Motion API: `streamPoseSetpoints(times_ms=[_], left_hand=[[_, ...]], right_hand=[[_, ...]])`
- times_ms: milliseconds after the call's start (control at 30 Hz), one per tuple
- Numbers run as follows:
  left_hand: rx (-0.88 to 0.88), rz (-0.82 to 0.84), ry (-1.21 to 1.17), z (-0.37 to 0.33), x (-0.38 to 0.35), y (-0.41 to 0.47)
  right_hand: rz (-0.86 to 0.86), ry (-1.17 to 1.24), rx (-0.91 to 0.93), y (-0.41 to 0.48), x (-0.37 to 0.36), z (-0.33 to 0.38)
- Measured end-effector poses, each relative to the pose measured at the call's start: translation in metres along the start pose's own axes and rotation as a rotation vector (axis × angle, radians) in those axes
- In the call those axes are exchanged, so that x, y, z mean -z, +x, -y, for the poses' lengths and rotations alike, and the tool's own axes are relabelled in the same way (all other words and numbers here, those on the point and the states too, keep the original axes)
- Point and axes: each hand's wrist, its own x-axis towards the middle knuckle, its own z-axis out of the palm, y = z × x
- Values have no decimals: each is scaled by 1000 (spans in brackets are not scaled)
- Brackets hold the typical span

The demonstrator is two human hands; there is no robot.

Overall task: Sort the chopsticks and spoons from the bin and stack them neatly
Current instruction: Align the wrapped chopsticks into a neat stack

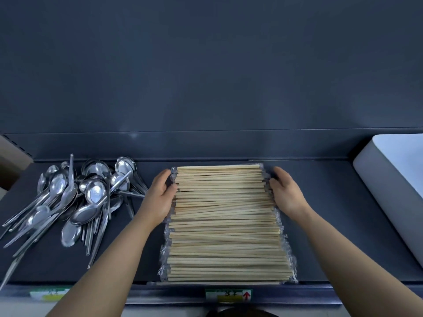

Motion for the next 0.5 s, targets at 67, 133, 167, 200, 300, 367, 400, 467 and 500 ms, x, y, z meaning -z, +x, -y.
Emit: streamPoseSetpoints(times_ms=[67, 133, 167, 200, 300, 367, 400, 467, 500], left_hand=[[1, 39, -38, 4, -5, -15], [-25, 37, -30, 7, -13, -23], [-45, 36, -11, 6, -15, -26], [-51, 46, 14, 5, -15, -26], [-90, 59, 5, 6, -11, -25], [-130, 24, 78, 6, -6, -31], [-161, 4, 161, 8, -5, -36], [-199, 31, 310, 13, -9, -45], [-186, 76, 343, 14, -11, -49]], right_hand=[[7, 14, -1, -16, -3, -3], [39, 43, -17, -28, -12, -3], [50, 27, -21, -32, -17, -3], [61, 6, -14, -34, -20, -1], [58, -87, 5, -38, -17, 5], [46, -275, 81, -45, -13, 6], [48, -410, 146, -52, -13, 7], [104, -620, 241, -71, -19, 10], [145, -704, 248, -79, -24, 10]])
